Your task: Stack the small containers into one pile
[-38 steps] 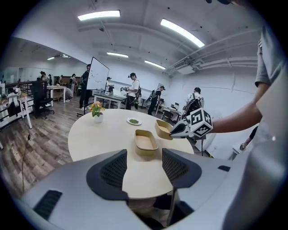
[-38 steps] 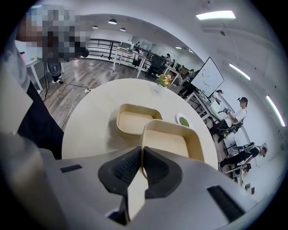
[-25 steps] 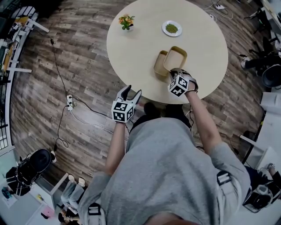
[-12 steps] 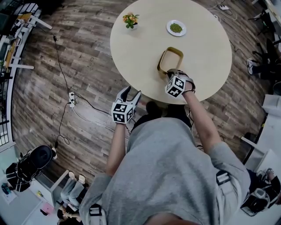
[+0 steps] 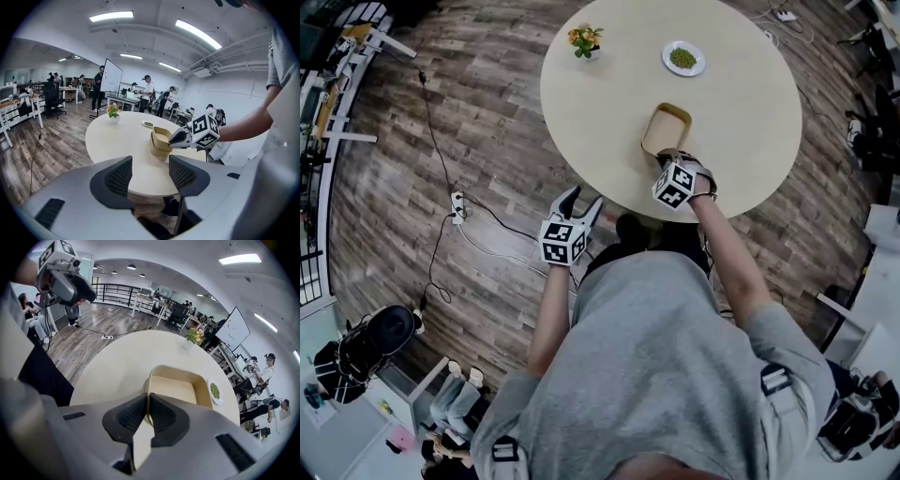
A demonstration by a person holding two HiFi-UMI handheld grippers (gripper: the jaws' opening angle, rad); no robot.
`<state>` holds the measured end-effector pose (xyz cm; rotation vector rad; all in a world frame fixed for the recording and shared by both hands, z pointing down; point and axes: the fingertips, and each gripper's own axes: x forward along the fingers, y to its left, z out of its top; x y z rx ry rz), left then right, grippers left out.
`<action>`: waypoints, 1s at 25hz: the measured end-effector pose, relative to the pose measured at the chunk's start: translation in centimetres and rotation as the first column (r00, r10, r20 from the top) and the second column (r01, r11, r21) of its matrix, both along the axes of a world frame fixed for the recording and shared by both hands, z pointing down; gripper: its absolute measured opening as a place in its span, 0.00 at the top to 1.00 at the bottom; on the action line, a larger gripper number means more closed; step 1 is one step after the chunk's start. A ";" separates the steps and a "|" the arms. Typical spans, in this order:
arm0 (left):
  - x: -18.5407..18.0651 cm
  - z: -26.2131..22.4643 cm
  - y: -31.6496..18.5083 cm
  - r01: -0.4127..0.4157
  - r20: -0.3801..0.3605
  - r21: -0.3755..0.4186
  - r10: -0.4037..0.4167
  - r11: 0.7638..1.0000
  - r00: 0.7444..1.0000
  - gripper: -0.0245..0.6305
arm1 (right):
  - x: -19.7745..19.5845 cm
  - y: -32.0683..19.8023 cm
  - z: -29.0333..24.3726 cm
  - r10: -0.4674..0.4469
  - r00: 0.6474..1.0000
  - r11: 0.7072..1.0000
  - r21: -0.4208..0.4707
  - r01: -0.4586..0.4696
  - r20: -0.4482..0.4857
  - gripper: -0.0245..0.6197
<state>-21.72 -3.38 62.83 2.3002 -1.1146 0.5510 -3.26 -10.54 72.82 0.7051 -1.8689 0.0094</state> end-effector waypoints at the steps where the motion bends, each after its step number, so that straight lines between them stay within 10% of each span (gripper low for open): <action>1: 0.0 0.1 0.0 0.001 0.001 -0.002 -0.001 1.000 1.000 0.56 | 0.1 -0.1 0.2 0.002 1.000 1.000 -0.002 -0.002 0.000 0.93; 25: -0.1 0.1 -0.5 -0.004 0.012 -0.008 0.004 1.000 1.000 0.56 | 0.0 -0.5 1.5 0.002 1.000 1.000 -0.020 -0.002 0.021 0.80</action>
